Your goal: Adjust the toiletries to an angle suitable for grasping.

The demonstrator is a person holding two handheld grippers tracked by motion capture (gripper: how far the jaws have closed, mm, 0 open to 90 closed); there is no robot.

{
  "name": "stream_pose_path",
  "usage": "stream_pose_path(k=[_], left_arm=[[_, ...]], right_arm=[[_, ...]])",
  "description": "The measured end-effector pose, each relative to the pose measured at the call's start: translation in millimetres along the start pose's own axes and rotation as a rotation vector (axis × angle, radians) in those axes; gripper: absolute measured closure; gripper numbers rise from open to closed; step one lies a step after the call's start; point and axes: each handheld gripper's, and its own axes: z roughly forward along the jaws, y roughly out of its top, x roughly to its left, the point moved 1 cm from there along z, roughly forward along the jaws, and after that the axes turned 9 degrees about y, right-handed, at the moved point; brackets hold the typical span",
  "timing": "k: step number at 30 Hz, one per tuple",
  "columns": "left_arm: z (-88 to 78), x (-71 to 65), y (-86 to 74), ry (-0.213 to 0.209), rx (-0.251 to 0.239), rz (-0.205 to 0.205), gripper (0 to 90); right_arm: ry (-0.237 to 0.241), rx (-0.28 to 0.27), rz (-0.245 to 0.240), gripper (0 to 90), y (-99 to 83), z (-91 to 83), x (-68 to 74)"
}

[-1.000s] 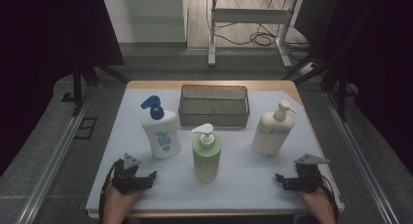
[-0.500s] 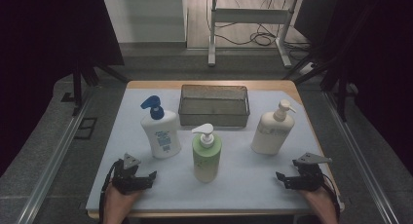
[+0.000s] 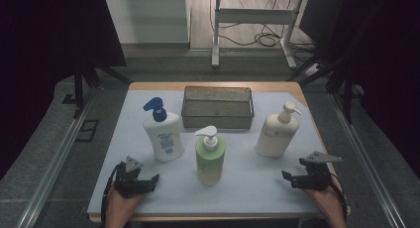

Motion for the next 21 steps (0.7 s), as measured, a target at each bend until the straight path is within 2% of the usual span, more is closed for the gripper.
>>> stream_pose_path(k=[5,10,14,21], left_arm=[[-0.1,-0.2,-0.5,0.003,-0.004,0.001,12.0],[-0.2,-0.1,-0.7,0.002,-0.006,0.001,12.0],[-0.2,-0.1,-0.8,0.002,-0.007,0.001,12.0],[-0.2,-0.2,-0.9,0.002,-0.008,0.001,12.0]], right_arm=[[0.005,-0.021,0.011,13.0,2.7,-1.5,-5.6],[0.011,-0.039,-0.023,15.0,8.2,-1.4,-7.2],[0.007,-0.044,-0.020,15.0,11.5,-0.9,-9.7],[-0.053,-0.027,0.010,18.2,20.4,-3.5,-20.1]])
